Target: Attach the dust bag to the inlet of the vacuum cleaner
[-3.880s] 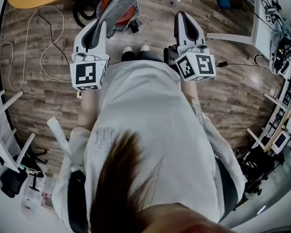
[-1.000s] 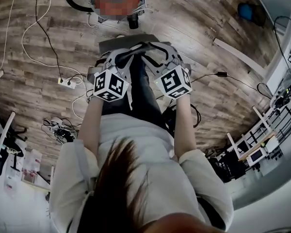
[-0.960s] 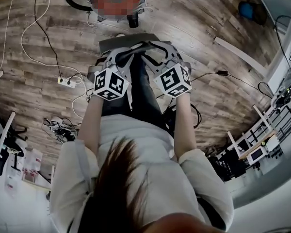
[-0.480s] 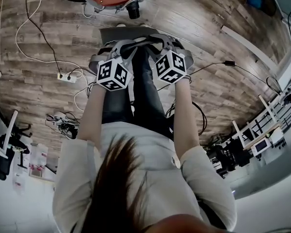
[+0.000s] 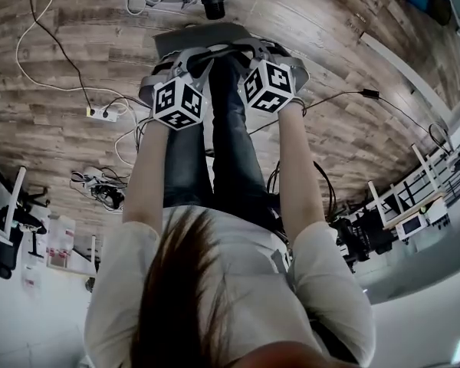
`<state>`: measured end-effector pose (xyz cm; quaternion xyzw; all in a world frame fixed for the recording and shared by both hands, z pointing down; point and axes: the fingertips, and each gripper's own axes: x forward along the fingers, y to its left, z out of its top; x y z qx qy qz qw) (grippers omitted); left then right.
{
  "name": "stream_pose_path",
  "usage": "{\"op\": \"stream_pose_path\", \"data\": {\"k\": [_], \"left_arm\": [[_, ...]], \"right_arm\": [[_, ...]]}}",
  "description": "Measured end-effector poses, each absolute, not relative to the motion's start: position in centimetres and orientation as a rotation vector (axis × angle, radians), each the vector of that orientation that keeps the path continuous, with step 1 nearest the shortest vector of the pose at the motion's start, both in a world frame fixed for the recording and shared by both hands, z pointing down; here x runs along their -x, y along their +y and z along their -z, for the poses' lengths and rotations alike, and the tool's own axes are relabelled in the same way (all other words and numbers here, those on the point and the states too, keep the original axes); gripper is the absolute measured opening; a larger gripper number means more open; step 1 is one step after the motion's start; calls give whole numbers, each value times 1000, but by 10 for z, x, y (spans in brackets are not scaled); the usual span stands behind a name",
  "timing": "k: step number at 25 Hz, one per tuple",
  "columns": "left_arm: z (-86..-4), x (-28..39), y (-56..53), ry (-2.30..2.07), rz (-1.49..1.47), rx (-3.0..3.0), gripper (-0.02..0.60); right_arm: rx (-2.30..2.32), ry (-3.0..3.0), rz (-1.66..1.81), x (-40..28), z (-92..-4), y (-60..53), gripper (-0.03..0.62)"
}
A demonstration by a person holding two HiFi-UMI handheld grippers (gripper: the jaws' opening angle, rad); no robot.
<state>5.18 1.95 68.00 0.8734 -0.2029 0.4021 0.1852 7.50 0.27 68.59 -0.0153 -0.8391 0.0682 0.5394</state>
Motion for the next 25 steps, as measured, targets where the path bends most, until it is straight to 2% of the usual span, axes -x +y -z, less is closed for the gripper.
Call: {"op": "stream_pose_path", "data": {"k": [12, 25], "left_arm": [[-737, -47, -9, -658, -1229, -2397, 49], [-762, -53, -5, -663, -1277, -2270, 49]], "right_arm": [[9, -1977, -110, -76, -733, -21, 43], [48, -1934, -105, -82, -752, -20, 43]]}}
